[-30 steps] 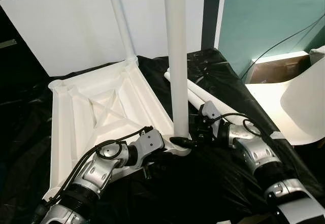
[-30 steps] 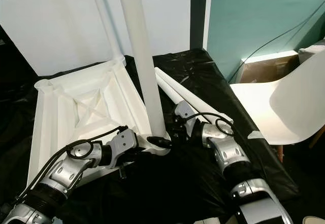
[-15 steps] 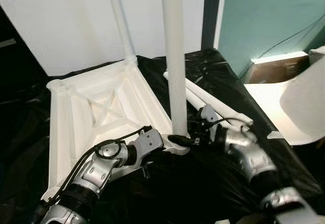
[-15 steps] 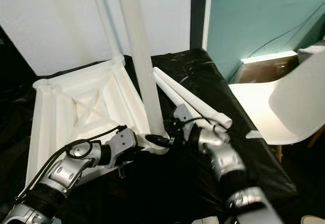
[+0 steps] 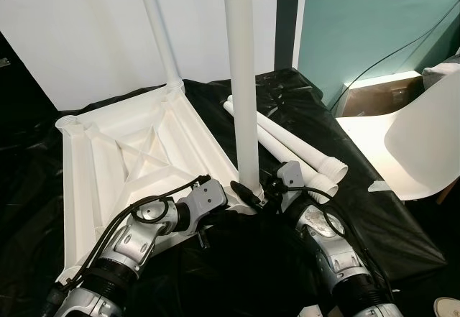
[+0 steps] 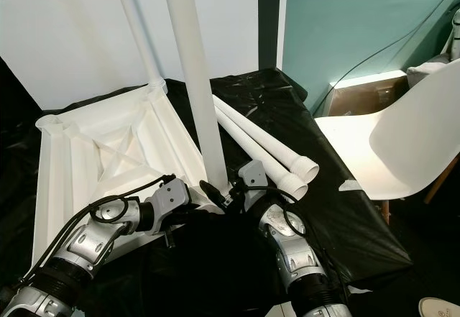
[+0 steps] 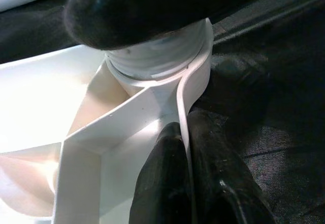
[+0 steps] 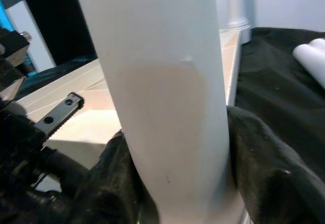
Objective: Building children table
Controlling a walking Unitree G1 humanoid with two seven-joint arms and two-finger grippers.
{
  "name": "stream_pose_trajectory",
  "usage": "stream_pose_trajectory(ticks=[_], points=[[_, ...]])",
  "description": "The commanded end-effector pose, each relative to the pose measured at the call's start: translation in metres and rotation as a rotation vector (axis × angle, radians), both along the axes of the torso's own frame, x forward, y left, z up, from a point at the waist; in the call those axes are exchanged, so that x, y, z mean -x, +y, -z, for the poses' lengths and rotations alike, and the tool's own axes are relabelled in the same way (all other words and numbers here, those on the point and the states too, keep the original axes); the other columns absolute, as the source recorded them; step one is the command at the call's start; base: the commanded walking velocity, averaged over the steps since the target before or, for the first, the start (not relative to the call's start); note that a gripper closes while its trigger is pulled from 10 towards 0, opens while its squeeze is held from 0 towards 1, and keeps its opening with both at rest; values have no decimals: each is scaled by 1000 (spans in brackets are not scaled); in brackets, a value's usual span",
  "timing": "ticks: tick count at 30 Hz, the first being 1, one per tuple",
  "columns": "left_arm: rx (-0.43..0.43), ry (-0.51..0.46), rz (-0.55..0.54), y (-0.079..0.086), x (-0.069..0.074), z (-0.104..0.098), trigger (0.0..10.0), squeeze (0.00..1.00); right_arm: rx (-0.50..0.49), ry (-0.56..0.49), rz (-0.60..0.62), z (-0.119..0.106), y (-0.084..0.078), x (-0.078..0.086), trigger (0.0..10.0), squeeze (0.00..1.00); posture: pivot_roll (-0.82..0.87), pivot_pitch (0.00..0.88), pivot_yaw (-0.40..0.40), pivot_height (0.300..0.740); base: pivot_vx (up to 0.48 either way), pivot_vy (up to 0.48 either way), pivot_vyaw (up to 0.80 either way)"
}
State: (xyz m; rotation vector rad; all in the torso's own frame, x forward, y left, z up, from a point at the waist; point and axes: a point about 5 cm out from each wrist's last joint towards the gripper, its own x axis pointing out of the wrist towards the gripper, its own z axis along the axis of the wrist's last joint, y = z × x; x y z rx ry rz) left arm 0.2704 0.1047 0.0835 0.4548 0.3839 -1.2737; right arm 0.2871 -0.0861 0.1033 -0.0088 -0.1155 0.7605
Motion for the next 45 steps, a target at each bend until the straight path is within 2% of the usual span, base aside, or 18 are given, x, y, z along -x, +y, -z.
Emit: stream_pose_trajectory(ticks=[1,2,3,6,7,8,12,16,21,22,23,24,35,39,41,42,44,45], points=[[-77,232,81,-5,35,50,10000,0,-36,-12,-37,-13,-4,-6,10000,961,60,0,45,740,0,0,0],[-77,232,81,-5,35,50,10000,0,-36,-12,-37,-13,-4,-6,10000,961,60,0,45,740,0,0,0],[-77,230,82,-5,34,50,10000,0,4,33,-131,-10,-4,-2,10000,1000,58,0,44,740,0,0,0],[-78,230,82,-5,34,50,10000,0,16,50,-158,-9,-5,-1,10000,1000,58,0,44,740,0,0,0],[-77,229,81,-5,34,50,10000,0,60,57,-200,-9,-9,-3,10000,1000,56,0,41,740,0,0,0],[-75,228,80,-6,34,50,10000,0,97,52,-236,-11,-14,-7,10000,0,56,0,40,740,0,0,0],[-71,228,79,-6,34,50,10000,0,154,42,-289,-16,-20,-12,10000,0,53,0,40,740,0,0,0],[-68,230,79,-8,34,50,10000,0,262,50,-372,-15,-29,-21,10000,0,58,0,39,740,0,0,0],[-68,228,78,-7,34,50,10000,0,323,80,-389,-12,-35,-29,10000,0,61,0,37,740,0,0,0],[-66,228,76,-8,34,50,10000,0,338,98,-403,-10,-35,-31,4235,0,63,0,36,740,0,0,0],[-66,228,76,-8,34,50,10000,0,338,98,-403,-10,-35,-31,4235,0,63,0,36,740,0,0,0],[-65,227,74,-8,34,50,10000,0,346,106,-417,-9,-35,-31,0,0,67,0,34,740,0,0,0],[-61,229,65,-7,35,51,10000,0,363,121,-465,-3,-39,-29,0,0,74,0,30,740,0,0,0],[-58,225,59,-7,35,50,10000,0,289,66,-342,-4,-33,-23,0,0,84,0,18,740,0,0,0],[-54,225,51,-7,35,50,10000,0,167,14,-116,-2,-25,-14,0,0,85,0,15,740,0,0,0],[-54,225,51,-7,35,50,10000,0,167,14,-116,-2,-25,-14,0,0,85,0,15,740,0,0,0],[-52,226,49,-7,35,50,10000,0,62,-27,28,-4,-21,-7,0,0,85,0,15,740,0,0,0],[-52,226,49,-7,35,50,10000,0,62,-27,28,-4,-21,-7,0,0,85,0,15,740,0,0,0]])
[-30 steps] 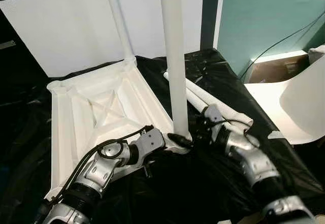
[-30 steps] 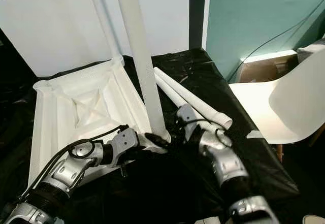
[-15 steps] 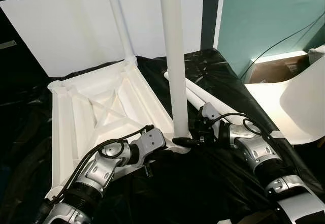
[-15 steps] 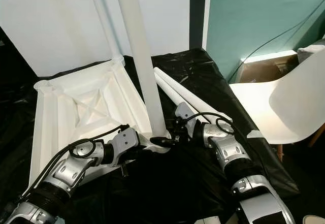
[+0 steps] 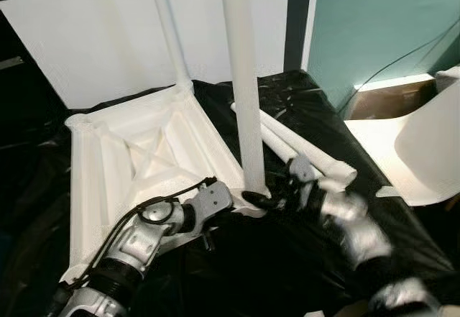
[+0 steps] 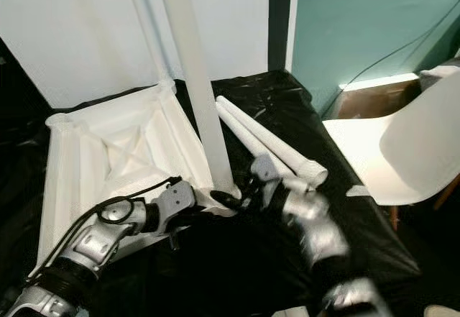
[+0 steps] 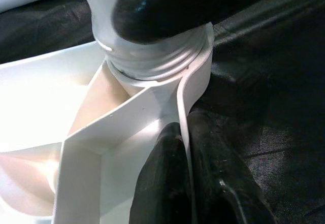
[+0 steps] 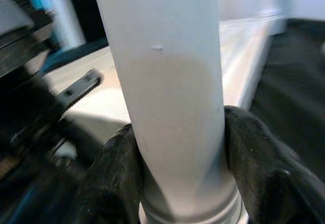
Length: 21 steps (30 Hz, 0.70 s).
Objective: Building children table
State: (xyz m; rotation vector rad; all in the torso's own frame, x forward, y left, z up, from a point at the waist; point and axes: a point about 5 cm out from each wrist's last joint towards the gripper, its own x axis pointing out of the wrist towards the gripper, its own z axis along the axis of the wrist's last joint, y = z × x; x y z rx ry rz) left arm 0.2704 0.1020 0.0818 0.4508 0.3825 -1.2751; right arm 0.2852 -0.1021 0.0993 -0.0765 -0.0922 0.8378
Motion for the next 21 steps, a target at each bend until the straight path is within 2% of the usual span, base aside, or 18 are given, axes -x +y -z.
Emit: stream_pose_trajectory(ticks=[1,2,4,9,10,11,12,15,17,18,19,20,21], points=[[-54,225,49,-4,36,48,10000,0,-58,-25,151,-8,-6,-9,0,0,83,0,17,740,0,0,0],[-54,225,49,-4,36,48,10000,0,-58,-25,151,-8,-6,-9,0,0,83,0,17,740,0,0,0],[-56,230,53,-4,38,48,10000,0,-131,-33,239,-11,-8,-13,0,0,84,0,20,740,0,0,0],[-58,234,53,-3,39,48,10000,0,-159,-15,285,-12,-4,-14,0,0,88,0,24,740,0,0,0],[-60,235,52,-2,40,49,10000,0,-153,-3,288,-11,-3,-13,4039,0,91,0,32,740,0,0,0],[-64,238,53,0,40,49,10000,0,-142,4,271,-11,-1,-12,10000,255,95,0,43,740,0,0,0],[-67,240,54,1,41,48,10000,0,-141,11,244,-11,1,-10,10000,1000,95,0,43,740,0,0,0],[-71,241,55,3,41,48,10000,0,-135,10,210,-11,3,-8,10000,1000,102,0,53,740,0,0,0],[-74,241,58,4,42,48,10000,0,-102,14,137,-11,5,-7,10000,1000,102,0,53,740,0,0,0],[-74,240,58,3,41,47,10000,0,-59,5,82,-11,4,-8,10000,94,108,0,49,740,0,0,0],[-74,240,57,3,40,48,10000,0,-19,-1,25,-12,3,-9,10000,0,106,0,53,740,0,0,0],[-74,240,57,3,40,48,10000,0,-19,-1,25,-12,3,-9,10000,0,106,0,53,740,0,0,0],[-74,239,58,2,39,48,10000,0,20,-10,-27,-13,0,-11,10000,0,106,0,53,740,0,0,0]])
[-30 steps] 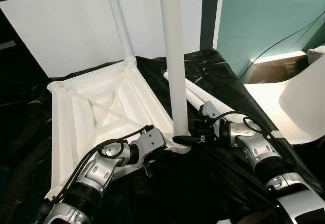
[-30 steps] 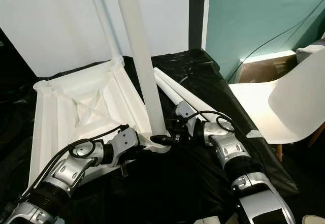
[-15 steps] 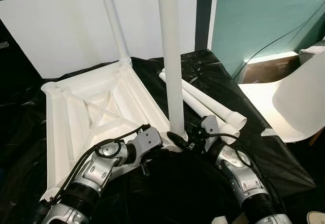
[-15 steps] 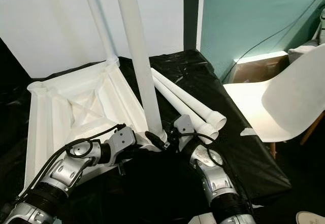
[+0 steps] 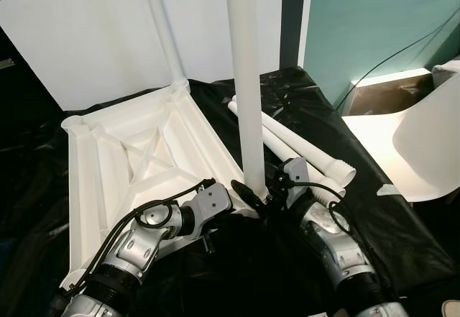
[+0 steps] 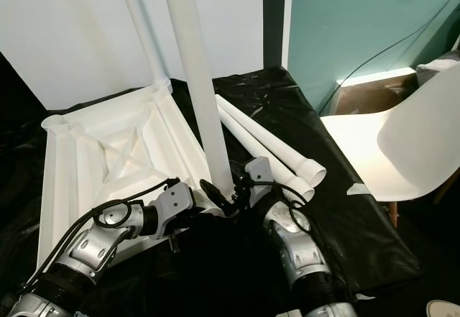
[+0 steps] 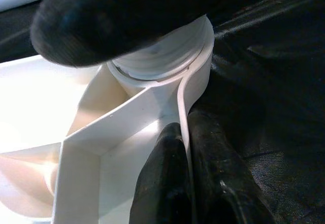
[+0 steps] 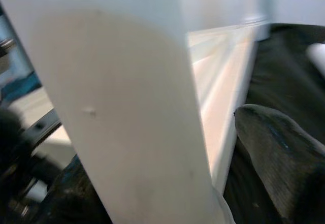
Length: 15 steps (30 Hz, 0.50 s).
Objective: Building children table
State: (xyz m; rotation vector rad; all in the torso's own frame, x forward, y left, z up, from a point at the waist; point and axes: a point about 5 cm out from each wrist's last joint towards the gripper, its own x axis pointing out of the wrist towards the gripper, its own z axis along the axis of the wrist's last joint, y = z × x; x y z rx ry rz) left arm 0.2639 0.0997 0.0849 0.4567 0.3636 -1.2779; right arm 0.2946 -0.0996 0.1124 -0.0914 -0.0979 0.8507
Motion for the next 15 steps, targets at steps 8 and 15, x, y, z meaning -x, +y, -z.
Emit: stream_pose_trajectory(ticks=[8,15], points=[[-89,248,57,4,29,51,10000,0,191,1,-161,-8,-21,-20,10000,0,106,0,46,740,0,0,0],[-87,243,49,4,30,51,10000,0,216,85,-237,3,-24,-17,0,0,106,0,27,740,0,0,0]])
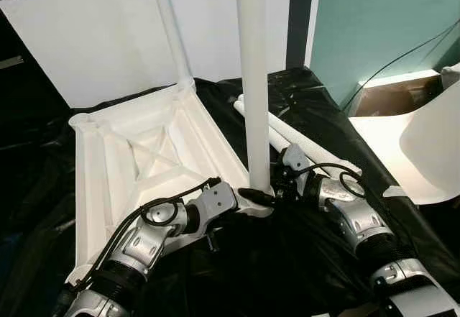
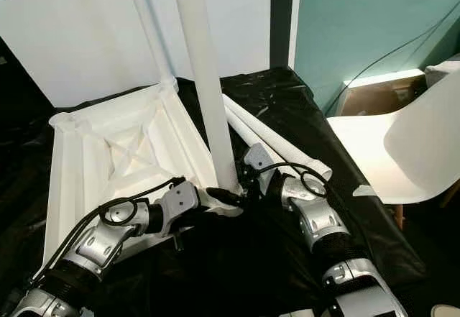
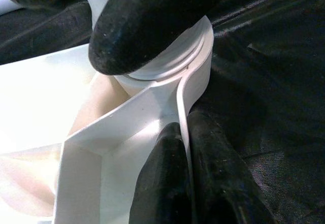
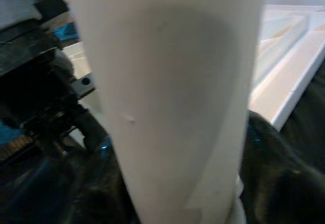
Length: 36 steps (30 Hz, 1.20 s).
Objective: Building children table
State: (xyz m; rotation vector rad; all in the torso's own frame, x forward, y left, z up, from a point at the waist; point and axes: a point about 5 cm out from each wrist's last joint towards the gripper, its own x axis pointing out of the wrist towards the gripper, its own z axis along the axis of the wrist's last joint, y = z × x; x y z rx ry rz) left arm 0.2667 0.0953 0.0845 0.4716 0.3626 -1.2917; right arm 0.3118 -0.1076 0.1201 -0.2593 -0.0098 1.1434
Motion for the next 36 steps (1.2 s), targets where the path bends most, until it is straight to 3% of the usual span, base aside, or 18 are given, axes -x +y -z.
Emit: stream_pose_trajectory(ticks=[1,4,8,12,18,21,22,24,25,27,28,33,34,35,36], points=[[-80,247,31,9,33,50,10000,0,28,59,53,11,-16,0,0,0,106,0,27,740,0,0,0],[-74,245,25,8,33,50,10000,0,-15,74,63,13,-14,2,0,0,99,0,17,740,0,0,0],[-67,244,20,6,33,51,10000,0,-109,57,178,12,-6,1,0,0,93,0,16,740,0,0,0],[-64,250,21,6,36,52,10000,0,-162,9,469,10,0,-8,0,0,88,0,24,740,0,0,0],[-67,253,28,5,36,53,10000,0,-277,33,513,13,21,10,0,0,84,0,35,740,0,0,0],[-70,252,29,6,35,52,10000,0,-292,43,529,15,22,11,0,0,84,0,35,740,0,0,0],[-72,251,30,6,34,52,10000,0,-287,53,548,16,21,8,1412,0,83,0,44,740,0,0,0],[-73,251,31,7,34,52,10000,0,-280,55,546,16,21,7,1412,0,83,0,44,740,0,0,0],[-74,252,32,7,34,52,10000,0,-261,61,503,17,23,9,10000,0,80,0,47,740,0,0,0],[-75,252,33,7,34,52,10000,0,-247,64,478,17,24,10,10000,0,80,0,47,740,0,0,0],[-75,251,33,7,34,52,10000,0,-224,77,407,18,26,14,10000,1000,80,0,47,740,0,0,0],[-73,250,36,6,34,52,10000,0,-145,90,247,16,17,20,10000,1000,74,0,48,740,0,0,0],[-72,251,38,6,34,52,10000,0,-110,84,208,14,12,19,10000,698,74,0,48,740,0,0,0],[-72,251,39,6,34,52,10000,0,-81,70,174,13,7,18,10000,0,74,0,48,740,0,0,0],[-72,251,40,6,34,52,10000,0,-63,61,153,12,4,18,10000,0,74,0,48,740,0,0,0]])
